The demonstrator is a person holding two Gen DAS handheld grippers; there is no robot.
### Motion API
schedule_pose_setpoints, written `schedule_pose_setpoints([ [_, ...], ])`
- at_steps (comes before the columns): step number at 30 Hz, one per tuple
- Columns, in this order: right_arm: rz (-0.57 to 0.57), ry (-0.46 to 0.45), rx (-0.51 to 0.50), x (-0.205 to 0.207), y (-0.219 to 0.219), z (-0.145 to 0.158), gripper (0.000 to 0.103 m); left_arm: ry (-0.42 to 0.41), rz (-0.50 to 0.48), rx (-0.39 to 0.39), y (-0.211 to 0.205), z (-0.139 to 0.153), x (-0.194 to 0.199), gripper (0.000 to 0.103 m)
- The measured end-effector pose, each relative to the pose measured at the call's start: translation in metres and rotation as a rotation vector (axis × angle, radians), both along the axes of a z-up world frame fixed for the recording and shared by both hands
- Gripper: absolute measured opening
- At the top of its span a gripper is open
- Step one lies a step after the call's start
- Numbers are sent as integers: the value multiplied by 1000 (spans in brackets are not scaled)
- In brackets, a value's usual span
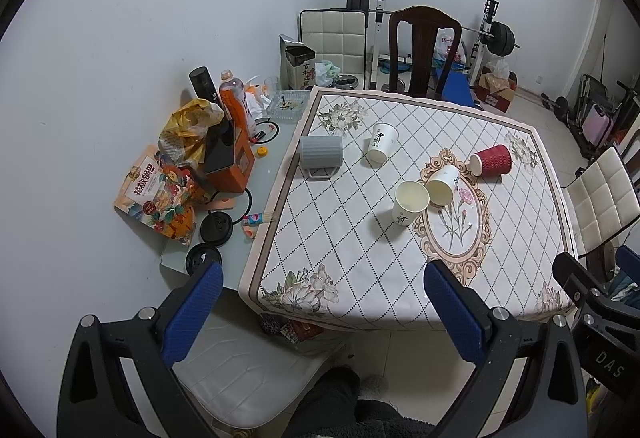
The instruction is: Flip cup upright
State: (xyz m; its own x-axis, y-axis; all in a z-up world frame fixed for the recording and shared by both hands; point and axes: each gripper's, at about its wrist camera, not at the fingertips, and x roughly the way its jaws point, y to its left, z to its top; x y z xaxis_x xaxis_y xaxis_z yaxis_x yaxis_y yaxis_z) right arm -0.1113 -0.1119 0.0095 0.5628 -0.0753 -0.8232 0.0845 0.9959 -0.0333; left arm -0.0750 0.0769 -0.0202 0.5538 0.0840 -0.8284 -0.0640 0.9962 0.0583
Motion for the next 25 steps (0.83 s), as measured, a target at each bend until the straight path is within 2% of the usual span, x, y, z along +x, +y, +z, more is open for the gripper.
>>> schedule_pose_setpoints([
  [25, 5, 1, 5, -1, 2, 0, 103, 0, -3, -3, 0, 1, 1, 103],
])
